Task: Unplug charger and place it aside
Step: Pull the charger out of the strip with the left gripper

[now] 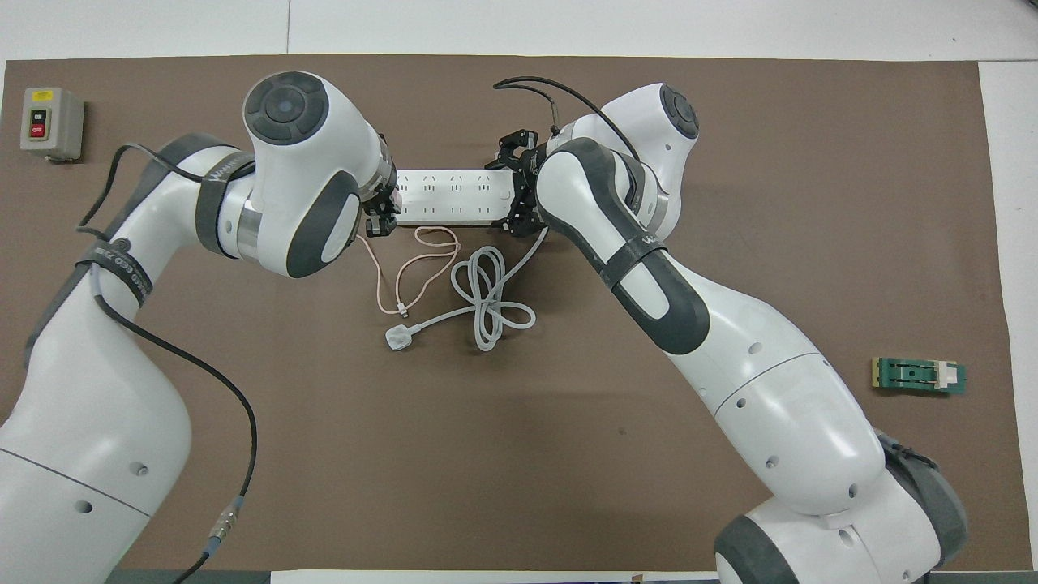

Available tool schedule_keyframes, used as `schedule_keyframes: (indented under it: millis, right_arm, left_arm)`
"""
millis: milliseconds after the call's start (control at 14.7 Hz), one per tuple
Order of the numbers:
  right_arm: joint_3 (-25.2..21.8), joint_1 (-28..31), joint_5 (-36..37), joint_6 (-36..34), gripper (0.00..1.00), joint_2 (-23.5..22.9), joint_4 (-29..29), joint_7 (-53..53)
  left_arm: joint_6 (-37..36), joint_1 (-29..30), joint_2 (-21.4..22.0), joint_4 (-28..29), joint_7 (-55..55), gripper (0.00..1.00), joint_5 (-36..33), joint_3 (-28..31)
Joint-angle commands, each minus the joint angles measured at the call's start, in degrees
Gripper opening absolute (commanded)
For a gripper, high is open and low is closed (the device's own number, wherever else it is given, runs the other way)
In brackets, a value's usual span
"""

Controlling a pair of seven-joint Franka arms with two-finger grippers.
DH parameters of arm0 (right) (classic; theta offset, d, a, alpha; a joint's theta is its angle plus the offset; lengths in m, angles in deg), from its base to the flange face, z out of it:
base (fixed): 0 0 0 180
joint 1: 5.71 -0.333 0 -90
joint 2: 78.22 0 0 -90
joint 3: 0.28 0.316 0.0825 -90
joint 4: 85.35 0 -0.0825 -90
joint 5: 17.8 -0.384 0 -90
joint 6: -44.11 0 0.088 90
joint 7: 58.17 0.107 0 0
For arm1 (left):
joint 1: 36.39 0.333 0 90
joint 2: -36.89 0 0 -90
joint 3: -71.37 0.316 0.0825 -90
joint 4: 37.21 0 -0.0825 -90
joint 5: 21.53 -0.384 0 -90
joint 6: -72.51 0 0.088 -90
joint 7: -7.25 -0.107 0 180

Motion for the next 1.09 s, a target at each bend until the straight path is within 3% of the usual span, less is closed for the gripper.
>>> schedule_keyframes:
  millis: [0,475,543,611,679,883,1019]
  right_arm:
    - [0.67,0.13,0.87,1.32,0.47,-1.28,-1.04,-2.24]
    - [0.67,0.13,0.61,1.32,0.50,-1.19,-1.04,-1.97]
    - [0.67,0.13,0.52,1.23,0.60,-1.10,-1.04,-1.71]
    - [0.76,0.13,0.17,1.15,0.89,-0.58,-1.04,-1.54]
    - [0.76,0.22,0.17,1.06,1.00,0.38,-1.04,-1.45]
    - [0.76,1.01,0.35,0.09,1.00,3.98,0.97,-0.48]
    - [0.67,1.36,0.52,0.00,1.00,6.79,3.69,-0.39]
  left_arm:
    - [-4.76,3.35,4.39,0.06,-3.26,0.00,-0.11,-0.32]
    - [-19.26,14.86,11.43,0.15,-31.18,0.00,6.22,-0.32]
    - [-21.11,17.23,12.39,0.15,-36.36,0.00,6.74,-0.24]
    - [-22.60,19.52,13.19,0.24,-40.85,0.00,6.84,-0.24]
    - [-24.01,21.72,13.72,0.24,-45.50,0.00,6.84,-0.24]
    - [-24.91,24.90,14.69,1.37,-57.38,0.00,6.75,0.11]
    - [-20.54,25.69,16.96,6.89,-63.28,0.00,6.75,0.12]
